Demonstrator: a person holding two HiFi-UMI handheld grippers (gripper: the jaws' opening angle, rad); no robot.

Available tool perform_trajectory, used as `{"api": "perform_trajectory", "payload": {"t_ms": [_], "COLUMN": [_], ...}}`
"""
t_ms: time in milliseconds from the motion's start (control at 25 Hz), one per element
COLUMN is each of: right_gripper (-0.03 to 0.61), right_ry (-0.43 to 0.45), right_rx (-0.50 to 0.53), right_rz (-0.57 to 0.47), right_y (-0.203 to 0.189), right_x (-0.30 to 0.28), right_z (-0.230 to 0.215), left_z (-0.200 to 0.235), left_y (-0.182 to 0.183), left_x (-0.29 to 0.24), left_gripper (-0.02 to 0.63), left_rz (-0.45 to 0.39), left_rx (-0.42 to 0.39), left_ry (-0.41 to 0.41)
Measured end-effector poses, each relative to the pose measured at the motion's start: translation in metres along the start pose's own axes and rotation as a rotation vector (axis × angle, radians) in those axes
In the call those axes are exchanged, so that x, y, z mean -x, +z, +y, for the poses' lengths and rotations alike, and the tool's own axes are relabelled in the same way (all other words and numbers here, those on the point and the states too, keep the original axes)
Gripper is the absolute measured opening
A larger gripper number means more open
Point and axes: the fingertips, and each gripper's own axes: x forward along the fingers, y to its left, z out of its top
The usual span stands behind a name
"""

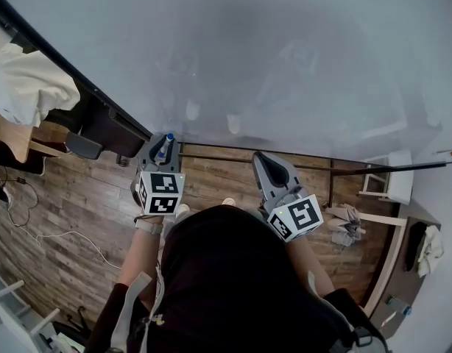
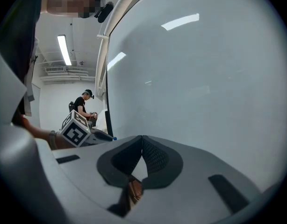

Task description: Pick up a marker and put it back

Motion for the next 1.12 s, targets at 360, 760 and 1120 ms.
{"api": "perform_trajectory", "payload": {"t_ms": [360,760,1120], "right_gripper": [0.015,0.014,0.014], "right_ry": [0.102,0.198,0.281], "right_rx": [0.017,0.033,0.044], "right_rz": [0.006,0.012,0.011], "right_y": [0.007,0.016,0.025], "right_x": [-0.027,-0.052,-0.072], "right_z": [0.024,0.057,0.088], "left_z": [0.024,0.047,0.07], "left_y": [0.019,0.048,0.059], "left_x": [0.028,0.075,0.118], "left_gripper": [0.072,0.072,0.072], "left_rz": [-0.115,-0.267,-0.332], "left_rx": [0.075,0.154,0.19], "left_ry": [0.04,0.067,0.13]}}
